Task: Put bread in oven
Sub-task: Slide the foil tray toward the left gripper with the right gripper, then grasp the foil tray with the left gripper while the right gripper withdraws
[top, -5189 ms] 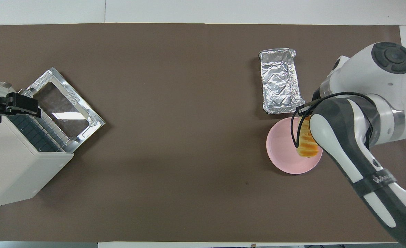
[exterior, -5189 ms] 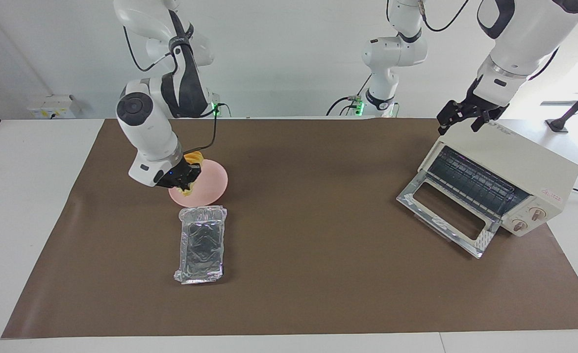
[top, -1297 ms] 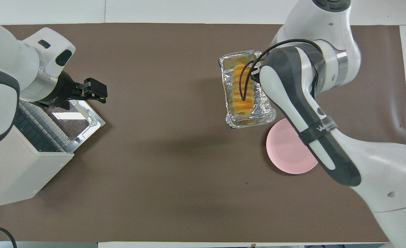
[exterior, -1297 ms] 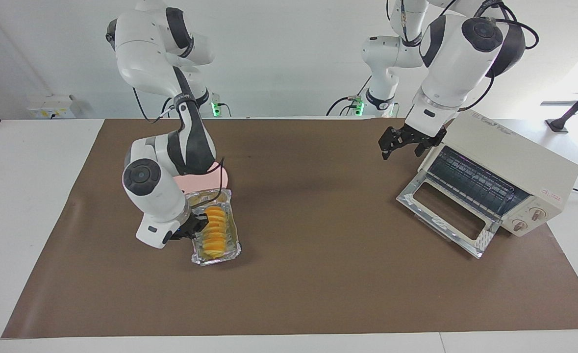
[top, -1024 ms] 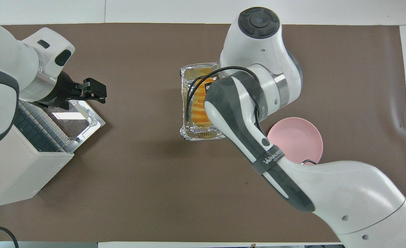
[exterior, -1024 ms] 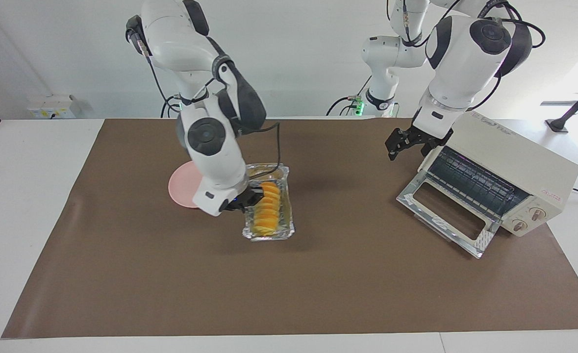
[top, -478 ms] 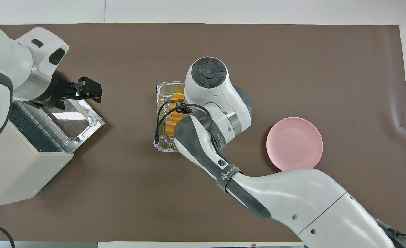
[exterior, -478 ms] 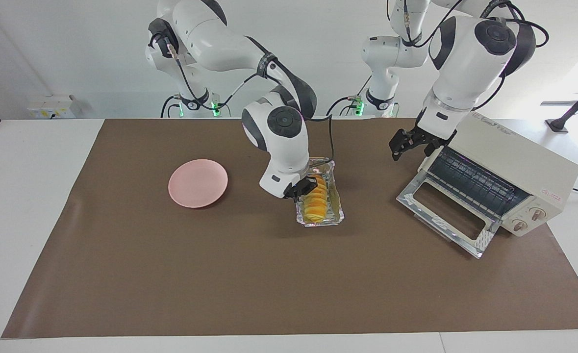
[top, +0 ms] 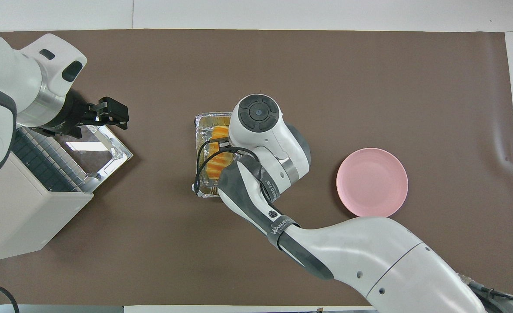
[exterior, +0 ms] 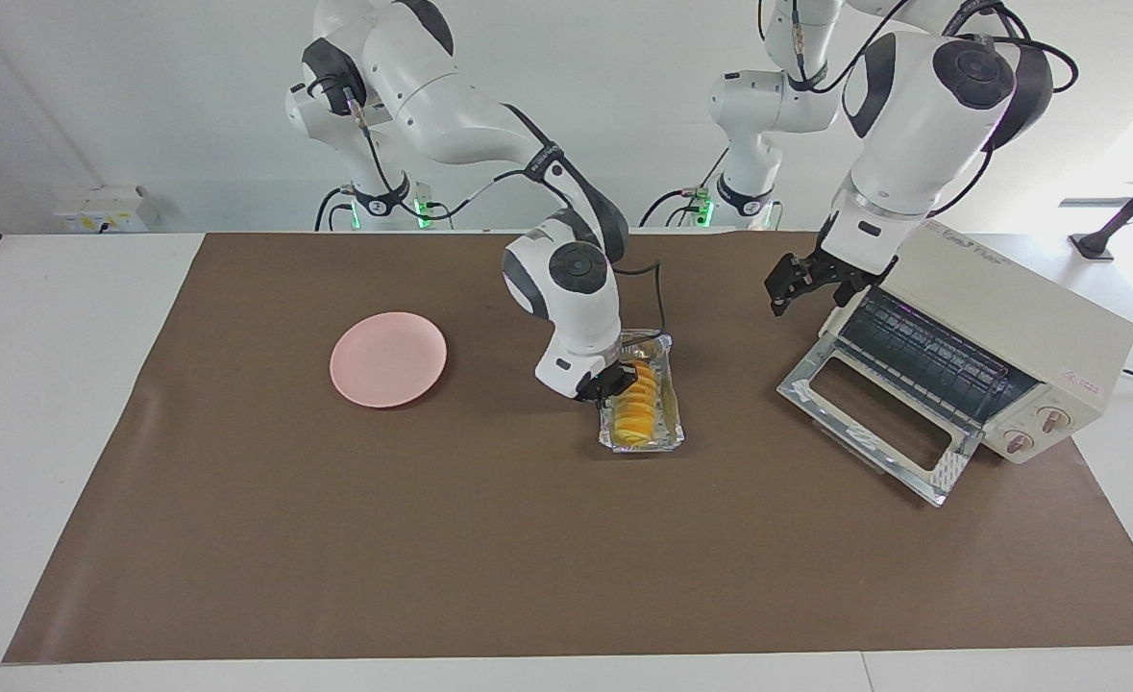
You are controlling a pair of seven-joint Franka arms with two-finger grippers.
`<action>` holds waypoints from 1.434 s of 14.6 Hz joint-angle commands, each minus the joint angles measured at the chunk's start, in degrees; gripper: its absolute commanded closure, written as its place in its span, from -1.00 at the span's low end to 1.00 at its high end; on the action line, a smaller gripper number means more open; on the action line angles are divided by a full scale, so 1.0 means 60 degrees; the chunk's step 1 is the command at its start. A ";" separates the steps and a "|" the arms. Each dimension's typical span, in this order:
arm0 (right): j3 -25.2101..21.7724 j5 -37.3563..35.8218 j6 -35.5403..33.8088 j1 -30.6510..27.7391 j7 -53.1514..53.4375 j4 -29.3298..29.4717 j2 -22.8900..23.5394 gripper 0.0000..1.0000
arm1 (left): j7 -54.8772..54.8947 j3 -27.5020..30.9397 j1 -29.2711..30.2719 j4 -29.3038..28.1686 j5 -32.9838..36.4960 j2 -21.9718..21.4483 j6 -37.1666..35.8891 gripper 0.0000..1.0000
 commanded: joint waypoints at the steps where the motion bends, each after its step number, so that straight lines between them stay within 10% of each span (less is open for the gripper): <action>1: -0.0030 0.0137 -0.0008 0.0079 0.0120 -0.0278 -0.0338 -1.00 | -0.0066 -0.0026 0.0019 -0.0012 0.0186 0.0003 0.0033 -1.00; 7: -0.0088 0.0152 -0.2555 -0.0855 0.0018 0.0996 -0.0834 -1.00 | -0.0356 -0.0056 -0.0360 0.0031 0.0127 0.0440 0.0443 -1.00; 21: -0.0103 -0.0127 -0.5532 -0.4621 -0.5576 -0.0114 -0.4158 -1.00 | -0.2570 -0.0056 -0.3833 -0.0992 0.0200 0.3343 0.4443 -1.00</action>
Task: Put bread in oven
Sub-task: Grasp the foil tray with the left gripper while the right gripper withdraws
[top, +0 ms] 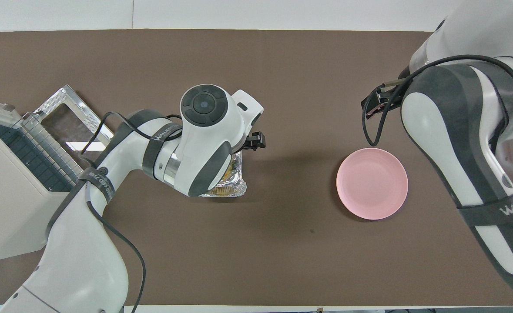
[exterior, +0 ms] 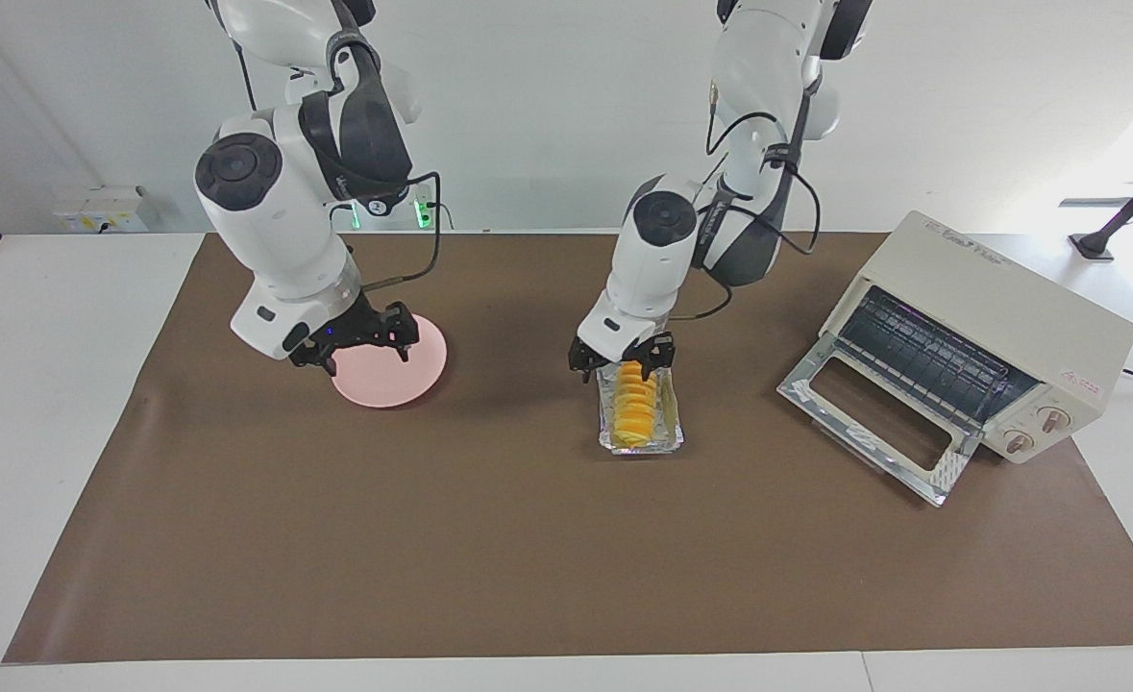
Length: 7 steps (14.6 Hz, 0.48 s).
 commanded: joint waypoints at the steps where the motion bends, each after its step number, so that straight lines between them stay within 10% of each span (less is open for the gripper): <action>1: 0.0131 -0.0063 -0.0045 -0.0562 -0.0617 -0.1062 -0.1153 -1.00 | -0.0213 0.0137 -0.0225 -0.0458 0.0195 0.0106 0.0262 -0.88; 4: 0.0116 -0.0078 -0.0089 -0.0929 -0.0910 -0.1941 -0.2324 -1.00 | -0.0476 0.0137 -0.0343 -0.0518 0.0195 0.0106 0.0292 -0.47; 7: 0.0131 -0.0063 -0.0207 -0.1412 -0.0765 -0.2427 -0.3090 -1.00 | -0.0448 0.0152 -0.0212 -0.0636 0.0195 0.0238 0.0614 0.71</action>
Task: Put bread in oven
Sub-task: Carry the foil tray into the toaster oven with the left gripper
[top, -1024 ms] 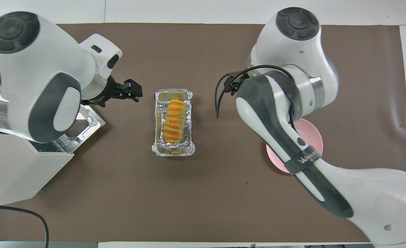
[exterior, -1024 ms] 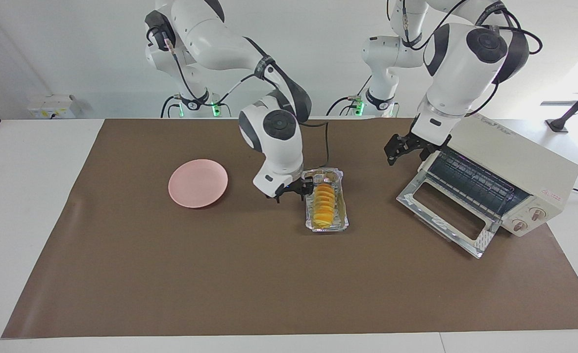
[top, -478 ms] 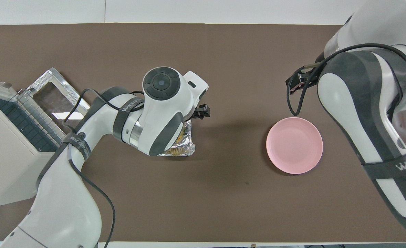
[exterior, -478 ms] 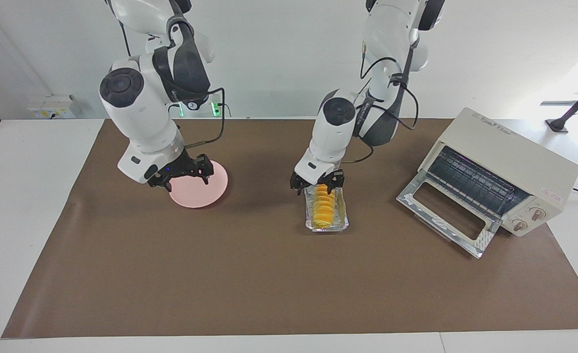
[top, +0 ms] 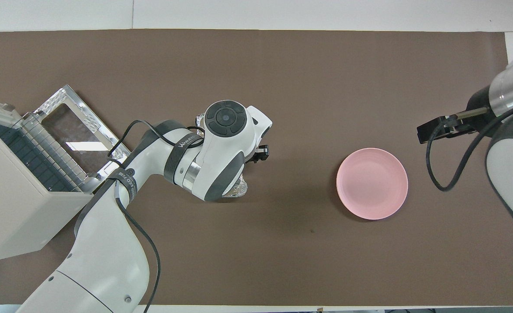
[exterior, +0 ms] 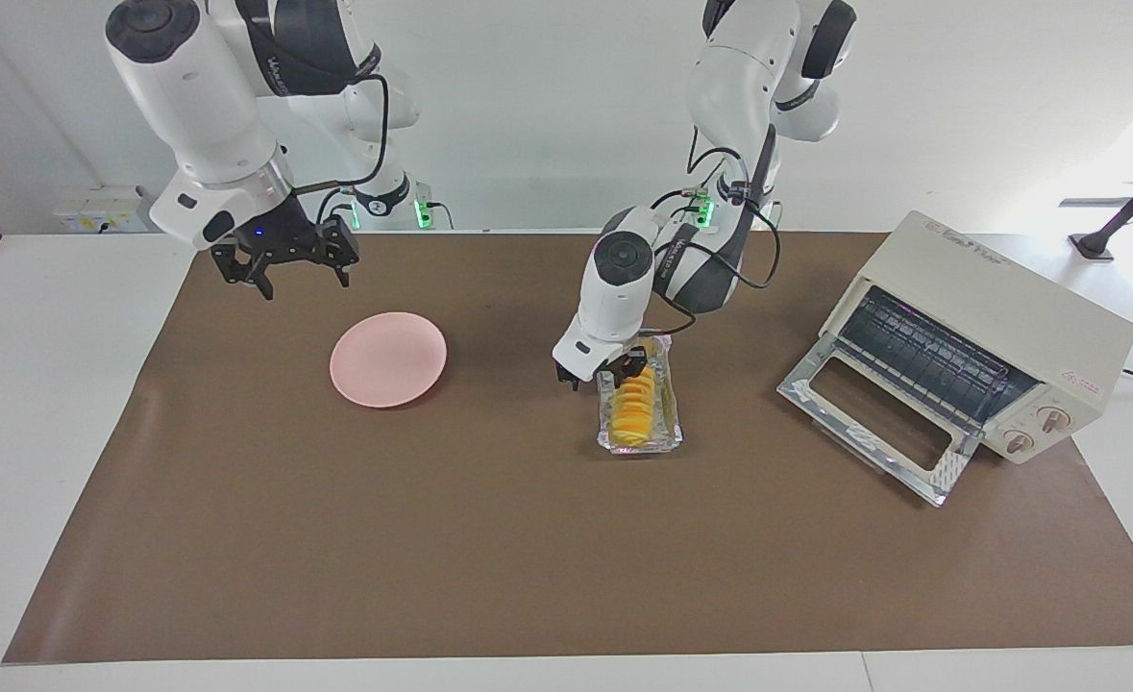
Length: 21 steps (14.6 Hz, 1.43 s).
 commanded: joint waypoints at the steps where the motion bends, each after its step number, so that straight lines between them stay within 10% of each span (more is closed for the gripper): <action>1: 0.0148 -0.0037 0.0137 -0.0596 -0.0054 -0.0667 -0.0558 -1.00 | -0.0145 0.0113 0.0024 -0.0313 0.0191 -0.0105 0.0201 1.00; 8: 0.0192 0.0168 0.0152 -0.0891 -0.0069 -0.0579 -0.0514 -1.00 | -0.0204 0.0989 0.0024 0.1135 0.0148 -0.0265 -0.2403 1.00; 21: 0.0177 0.0330 0.0065 -0.0847 -0.0113 -0.0579 -0.0558 -1.00 | -0.0496 0.3335 0.2263 0.1065 0.0133 -0.1350 -0.3696 1.00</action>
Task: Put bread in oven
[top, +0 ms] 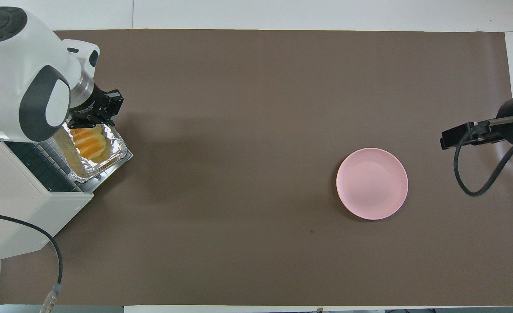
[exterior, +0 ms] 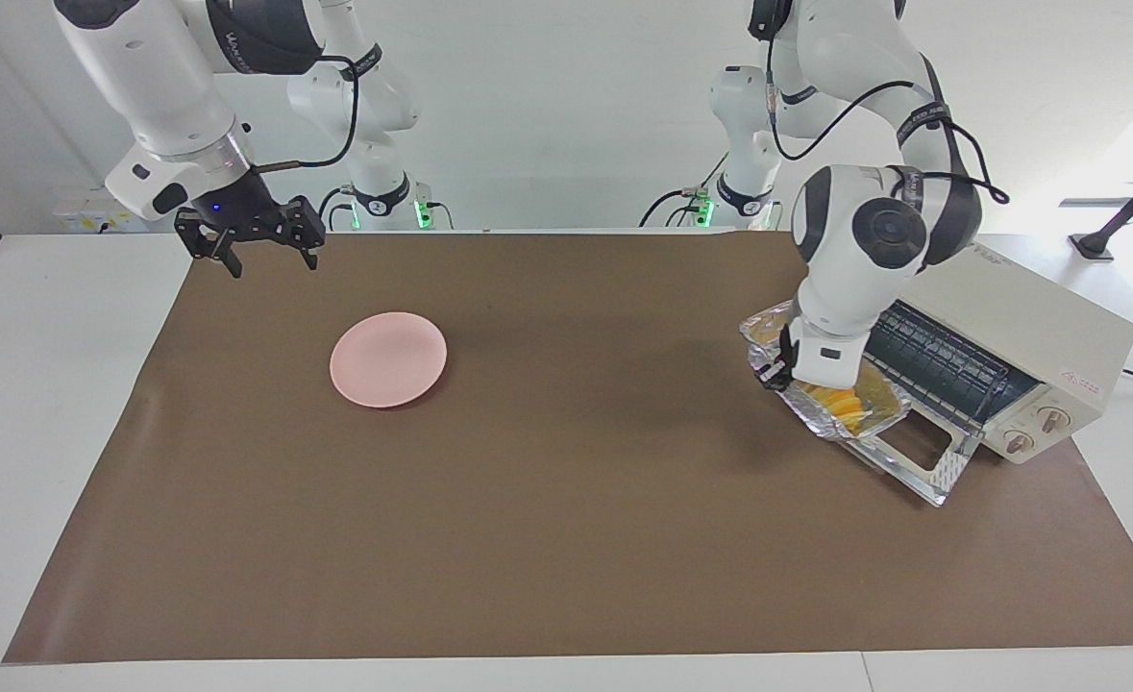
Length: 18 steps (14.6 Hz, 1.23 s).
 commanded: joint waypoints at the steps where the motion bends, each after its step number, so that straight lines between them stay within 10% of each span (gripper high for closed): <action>1: 0.0072 0.0184 0.0062 -0.0125 -0.0111 -0.0173 -0.0166 -1.00 | -0.0234 -0.0038 0.0641 -0.0311 0.0131 -0.0190 -0.0239 1.00; 18: 0.0072 0.0184 0.0062 -0.0125 -0.0111 -0.0173 -0.0166 -1.00 | 0.0086 0.0079 0.1815 -0.1793 0.0658 -0.0689 0.1242 1.00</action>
